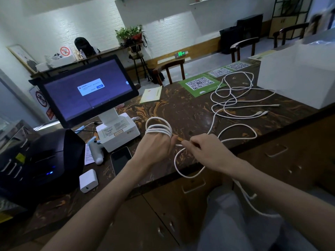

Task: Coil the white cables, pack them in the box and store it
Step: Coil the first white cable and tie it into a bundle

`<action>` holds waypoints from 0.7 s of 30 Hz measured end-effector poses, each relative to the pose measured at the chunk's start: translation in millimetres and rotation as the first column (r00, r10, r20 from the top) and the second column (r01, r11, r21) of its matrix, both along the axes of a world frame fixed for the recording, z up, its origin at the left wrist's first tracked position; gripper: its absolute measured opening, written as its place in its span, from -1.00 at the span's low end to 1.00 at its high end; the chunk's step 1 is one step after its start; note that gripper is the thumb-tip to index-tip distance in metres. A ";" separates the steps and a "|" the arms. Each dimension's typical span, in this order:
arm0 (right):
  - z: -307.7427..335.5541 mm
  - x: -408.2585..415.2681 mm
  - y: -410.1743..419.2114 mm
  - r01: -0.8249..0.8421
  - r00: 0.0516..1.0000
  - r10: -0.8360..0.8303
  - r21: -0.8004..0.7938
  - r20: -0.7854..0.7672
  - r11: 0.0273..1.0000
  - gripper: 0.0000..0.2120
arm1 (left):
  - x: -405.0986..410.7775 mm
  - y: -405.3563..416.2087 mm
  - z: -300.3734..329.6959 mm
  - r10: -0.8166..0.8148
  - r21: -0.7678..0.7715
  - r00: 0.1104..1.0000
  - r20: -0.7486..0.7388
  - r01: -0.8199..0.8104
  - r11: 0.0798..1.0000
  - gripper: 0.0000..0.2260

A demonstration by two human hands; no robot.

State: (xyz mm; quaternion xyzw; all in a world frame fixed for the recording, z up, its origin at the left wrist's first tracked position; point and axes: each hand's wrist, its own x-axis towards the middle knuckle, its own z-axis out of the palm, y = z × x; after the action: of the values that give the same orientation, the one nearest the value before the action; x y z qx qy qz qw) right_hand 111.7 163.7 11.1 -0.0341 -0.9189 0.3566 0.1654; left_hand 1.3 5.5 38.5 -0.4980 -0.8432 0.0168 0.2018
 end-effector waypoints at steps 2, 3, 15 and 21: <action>0.3 3.2 7.4 -0.077 0.997 0.079 0.069 -0.015 0.995 -0.61 | -2.8 -6.0 2.5 0.028 -0.026 0.999 -0.021 -0.029 0.999 -0.44; 1.6 3.9 10.7 -0.111 0.994 0.112 0.115 -0.007 0.987 -0.63 | -3.1 -8.9 2.9 0.041 -0.059 0.999 -0.017 -0.042 0.997 -0.38; 10.0 10.4 56.0 -0.170 0.977 0.005 0.762 0.214 0.625 -0.59 | 15.4 -26.4 -2.9 0.038 -0.315 0.967 0.253 0.045 0.948 -0.39; -0.1 -3.9 76.1 -0.112 0.992 0.118 0.752 0.046 0.649 -0.73 | 38.5 -28.3 -4.4 0.138 -0.180 0.534 0.834 0.026 0.983 -0.49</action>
State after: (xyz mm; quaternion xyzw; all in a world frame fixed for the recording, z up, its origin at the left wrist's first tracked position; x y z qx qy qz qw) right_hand 107.8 239.8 11.0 0.0973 -0.9836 -0.0459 0.1450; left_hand 39.7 -22.8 34.1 -0.4322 -0.8468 -0.1468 -0.2731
